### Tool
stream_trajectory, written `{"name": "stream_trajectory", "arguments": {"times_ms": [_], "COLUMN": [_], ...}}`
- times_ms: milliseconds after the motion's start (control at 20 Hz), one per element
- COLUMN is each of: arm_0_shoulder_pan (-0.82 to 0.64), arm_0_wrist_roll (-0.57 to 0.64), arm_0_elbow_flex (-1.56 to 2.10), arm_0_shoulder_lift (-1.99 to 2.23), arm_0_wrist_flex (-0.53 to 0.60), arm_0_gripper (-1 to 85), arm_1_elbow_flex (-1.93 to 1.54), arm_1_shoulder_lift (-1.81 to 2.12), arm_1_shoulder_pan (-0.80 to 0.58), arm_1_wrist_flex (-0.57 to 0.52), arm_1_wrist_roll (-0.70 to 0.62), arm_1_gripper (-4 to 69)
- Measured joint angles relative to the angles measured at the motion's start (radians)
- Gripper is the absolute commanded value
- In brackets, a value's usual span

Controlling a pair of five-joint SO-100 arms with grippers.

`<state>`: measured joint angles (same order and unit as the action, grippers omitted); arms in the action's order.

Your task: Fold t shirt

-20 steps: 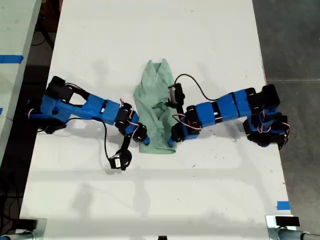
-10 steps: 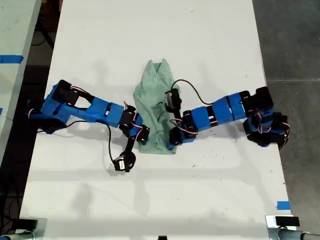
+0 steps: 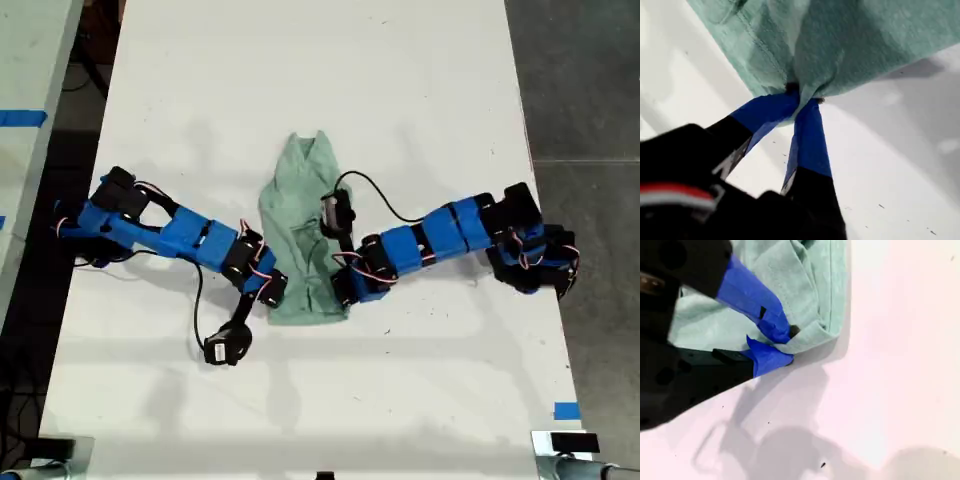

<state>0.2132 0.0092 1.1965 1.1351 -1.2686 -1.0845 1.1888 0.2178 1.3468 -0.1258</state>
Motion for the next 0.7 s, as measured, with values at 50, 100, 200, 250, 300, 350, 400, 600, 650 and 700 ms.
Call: {"name": "stream_trajectory", "arguments": {"times_ms": [50,100,200,250,300,350,400,600,650,700], "arm_0_shoulder_pan": [0.009,0.011,-0.031,-0.072,-0.124,-0.19,-0.252,-0.548,-0.624,-0.696], "arm_0_wrist_roll": [-0.005,-0.005,-0.006,-0.003,0.003,0.018,0.031,0.104,0.117,0.127], "arm_0_elbow_flex": [0.0,0.0,0.0,0.0,0.0,0.0,0.0,0.0,0.0,0.0], "arm_0_shoulder_lift": [0.046,0.101,0.196,0.236,0.278,0.318,0.354,0.422,0.42,0.41], "arm_0_wrist_flex": [-0.018,-0.043,-0.127,-0.17,-0.209,-0.241,-0.268,-0.304,-0.302,-0.29], "arm_0_gripper": [-0.1,-0.1,-0.1,-0.1,-0.1,-0.1,-0.1,-0.1,-0.1,-0.1], "arm_1_elbow_flex": [0.04,0.061,0.075,0.077,0.077,0.077,0.077,0.077,0.074,0.069], "arm_1_shoulder_lift": [0.002,0.021,0.094,0.135,0.172,0.195,0.209,0.227,0.227,0.227], "arm_1_shoulder_pan": [0.002,-0.006,-0.06,-0.106,-0.156,-0.213,-0.262,-0.485,-0.543,-0.6], "arm_1_wrist_flex": [0.026,0.038,0.063,0.067,0.067,0.067,0.067,0.043,0.021,-0.009], "arm_1_wrist_roll": [-0.003,-0.021,-0.055,-0.081,-0.107,-0.138,-0.16,-0.23,-0.244,-0.255], "arm_1_gripper": [-0.8,-0.8,-0.8,-0.8,-0.8,-0.8,-0.8,-0.8,-0.8,-0.8]}}
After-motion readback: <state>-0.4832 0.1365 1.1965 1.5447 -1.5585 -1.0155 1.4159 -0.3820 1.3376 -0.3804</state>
